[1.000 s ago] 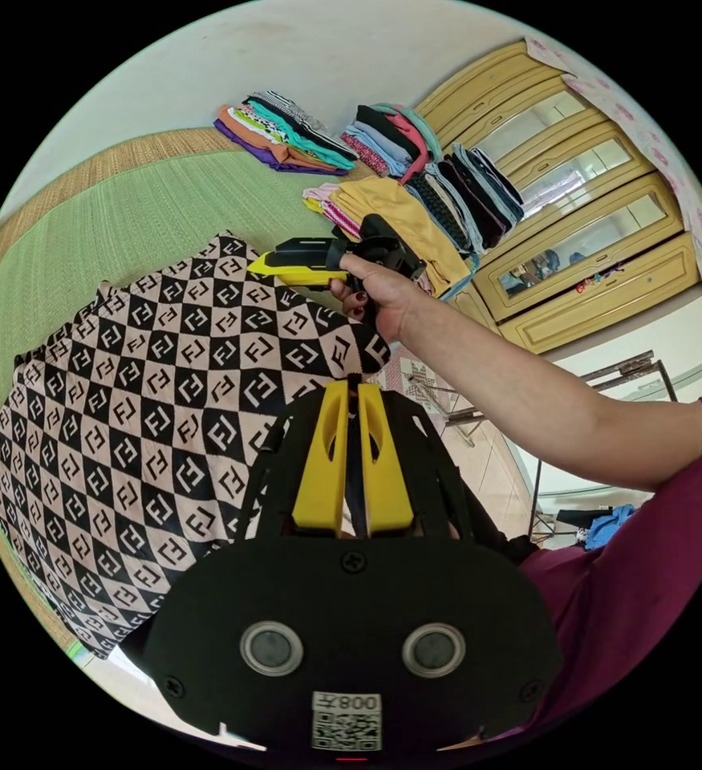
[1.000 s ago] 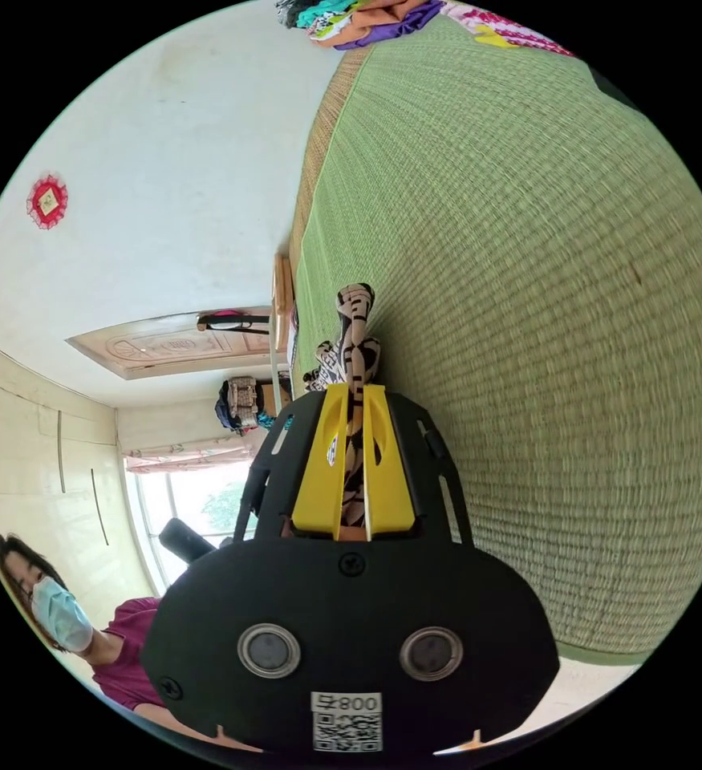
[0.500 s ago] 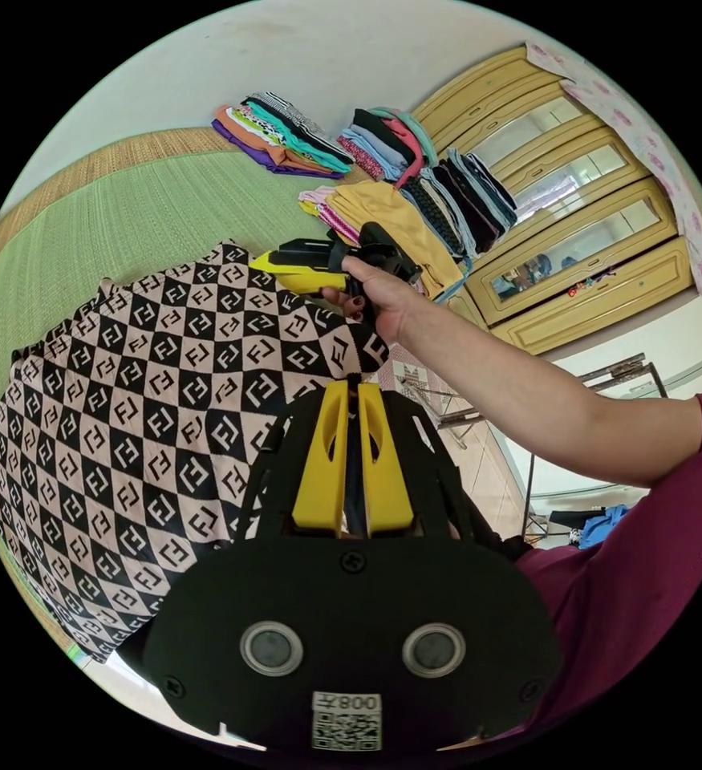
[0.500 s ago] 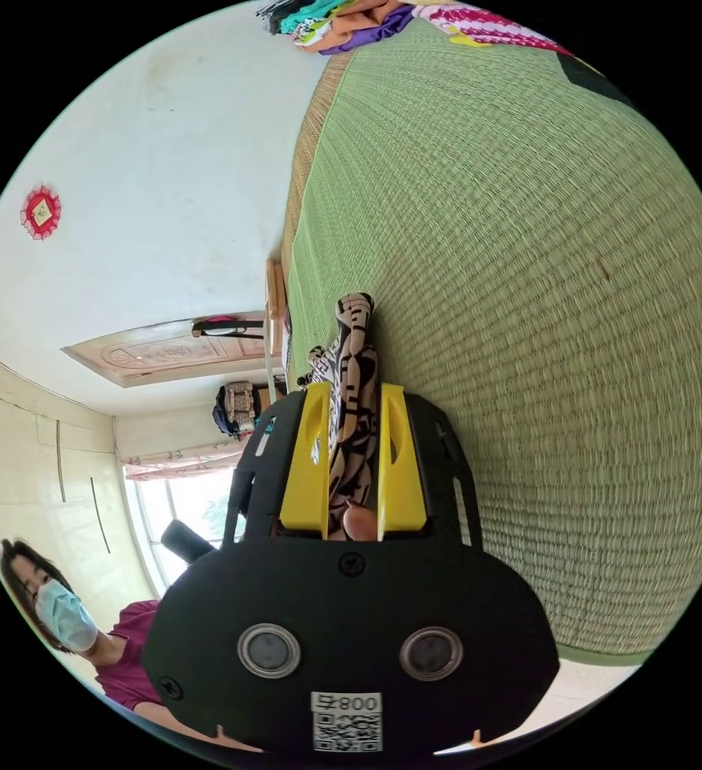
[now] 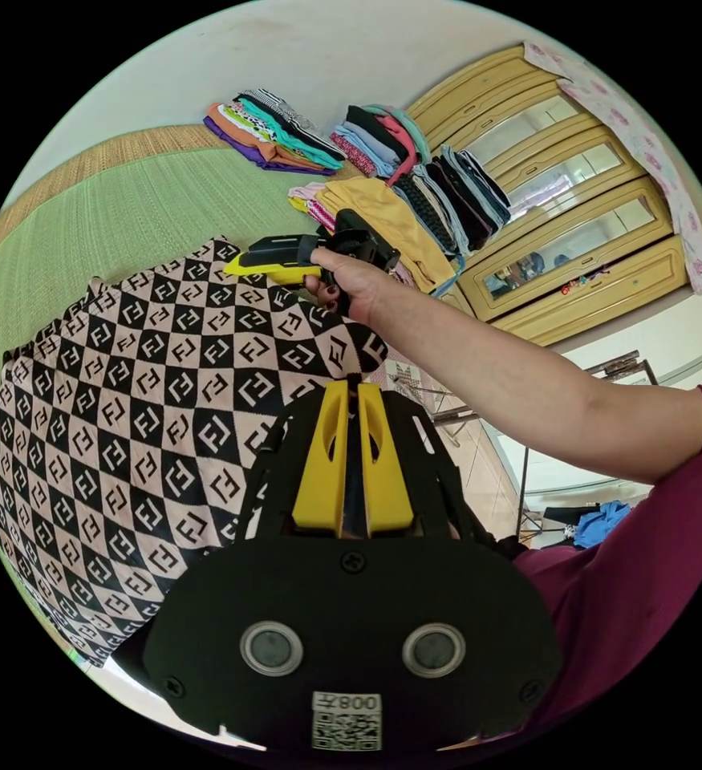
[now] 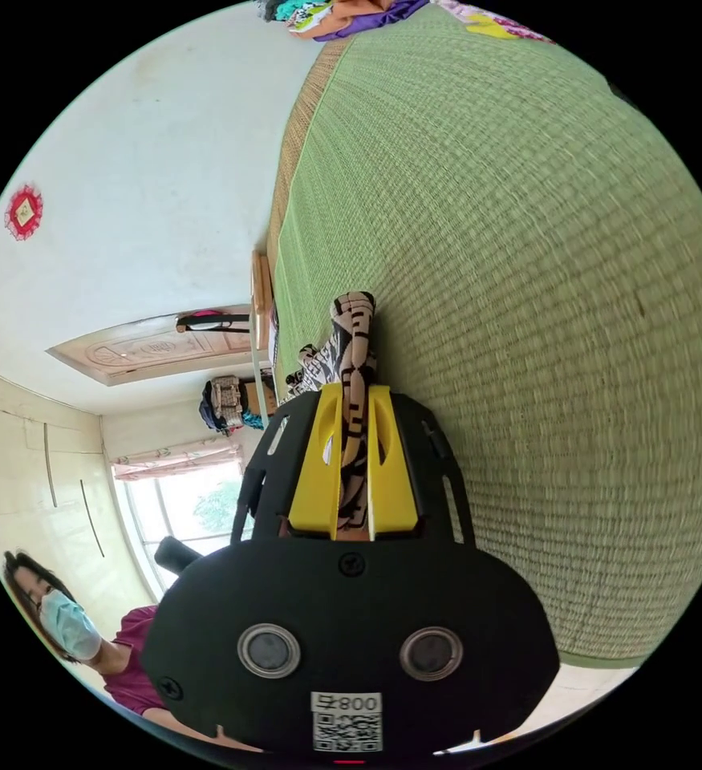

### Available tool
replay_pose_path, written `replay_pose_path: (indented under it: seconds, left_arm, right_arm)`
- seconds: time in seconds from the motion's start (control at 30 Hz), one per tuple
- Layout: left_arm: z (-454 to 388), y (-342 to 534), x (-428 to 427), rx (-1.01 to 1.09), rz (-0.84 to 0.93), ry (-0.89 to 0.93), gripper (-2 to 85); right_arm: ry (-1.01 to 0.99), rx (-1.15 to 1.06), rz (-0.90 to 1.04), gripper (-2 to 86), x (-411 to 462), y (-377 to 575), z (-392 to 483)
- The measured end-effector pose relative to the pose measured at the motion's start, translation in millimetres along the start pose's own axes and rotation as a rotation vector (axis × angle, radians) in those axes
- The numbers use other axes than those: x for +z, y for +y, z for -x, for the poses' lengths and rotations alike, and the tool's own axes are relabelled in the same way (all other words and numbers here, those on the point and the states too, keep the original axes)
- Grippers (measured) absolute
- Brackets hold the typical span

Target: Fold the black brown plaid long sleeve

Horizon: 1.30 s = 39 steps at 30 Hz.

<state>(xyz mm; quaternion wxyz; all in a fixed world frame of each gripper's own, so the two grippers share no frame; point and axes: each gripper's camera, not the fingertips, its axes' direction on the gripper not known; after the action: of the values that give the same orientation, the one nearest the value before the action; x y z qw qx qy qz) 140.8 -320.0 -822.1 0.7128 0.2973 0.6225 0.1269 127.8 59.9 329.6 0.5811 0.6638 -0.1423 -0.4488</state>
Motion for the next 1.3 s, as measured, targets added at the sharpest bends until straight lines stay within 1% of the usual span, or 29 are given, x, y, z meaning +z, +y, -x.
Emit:
replay_pose_path:
  seconds: [0.17, 0.4, 0.73, 0.87, 1.0, 1.17, 1.3]
  left_arm:
    - [-5.7, 9.3, -14.7, 0.027, -0.012, 0.026, 2.1]
    - [10.3, 50.6, -66.2, -0.015, -0.085, 0.082, 2.0]
    - [45.4, 144.6, -189.5, -0.103, -0.286, 0.149, 1.9]
    - [61.2, 186.4, -234.4, -0.153, -0.358, 0.153, 1.8]
    - [86.6, 242.8, -281.4, -0.246, -0.437, 0.159, 1.7]
    - [119.6, 309.1, -325.2, -0.373, -0.522, 0.169, 1.2]
    - [144.8, 356.7, -352.6, -0.463, -0.581, 0.183, 0.5]
  right_arm:
    - [0.005, -0.002, -0.042, 4.9, -49.6, 0.2, 16.6]
    - [-0.041, -0.046, -0.085, 4.9, -83.6, 2.9, 64.5]
    - [-0.116, -0.201, -0.090, 5.1, -106.1, 7.5, 196.9]
    - [-0.137, -0.257, -0.073, 5.1, -100.3, 10.3, 256.9]
    - [-0.122, -0.306, -0.039, 5.1, -84.3, 10.8, 310.6]
    - [-0.085, -0.363, 0.039, 5.2, -45.2, 4.4, 383.6]
    - [-0.032, -0.382, 0.087, 5.2, -16.0, -4.3, 424.4]
